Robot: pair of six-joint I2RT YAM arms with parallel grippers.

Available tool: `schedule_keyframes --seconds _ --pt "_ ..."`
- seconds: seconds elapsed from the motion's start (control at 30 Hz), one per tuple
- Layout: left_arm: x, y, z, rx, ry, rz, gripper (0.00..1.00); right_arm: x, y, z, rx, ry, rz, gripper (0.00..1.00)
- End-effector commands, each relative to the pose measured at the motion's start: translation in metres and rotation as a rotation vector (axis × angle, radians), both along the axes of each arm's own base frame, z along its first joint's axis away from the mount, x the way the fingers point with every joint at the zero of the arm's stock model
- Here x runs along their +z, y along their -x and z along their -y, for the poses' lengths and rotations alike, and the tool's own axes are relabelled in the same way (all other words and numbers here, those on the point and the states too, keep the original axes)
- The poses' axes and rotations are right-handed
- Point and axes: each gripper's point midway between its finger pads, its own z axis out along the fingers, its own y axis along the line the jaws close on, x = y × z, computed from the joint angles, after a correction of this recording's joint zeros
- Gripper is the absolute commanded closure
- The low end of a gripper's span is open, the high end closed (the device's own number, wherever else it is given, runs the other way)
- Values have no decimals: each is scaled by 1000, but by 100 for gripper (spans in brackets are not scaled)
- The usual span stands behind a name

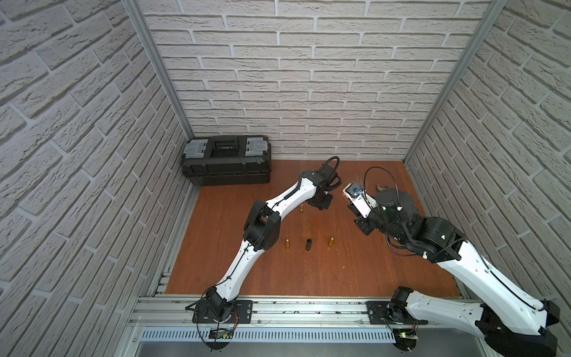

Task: Open the lipstick cap
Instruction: Place the cover at the center of the board.

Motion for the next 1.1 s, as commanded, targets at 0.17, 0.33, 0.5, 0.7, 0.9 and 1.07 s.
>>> schedule_keyframes --seconds 0.17,0.33,0.5,0.7,0.9,1.07 --pt "-26 1 10 -25 -16 -12 80 0 -1 -4 -3 -32 5 90" --pt "-35 4 11 -30 -29 -26 79 -1 -2 -4 -5 -28 2 90" --pt "-39 5 11 -34 -36 -30 73 -4 -1 -3 -6 -24 -1 90" --pt "-27 3 12 -35 -26 -16 56 -4 -1 -3 -6 -31 0 91" --pt "27 -1 15 -22 53 26 53 -3 0 -2 -9 -36 1 90" --pt "105 0 -2 32 209 18 49 -7 0 -3 -6 -39 -9 90"
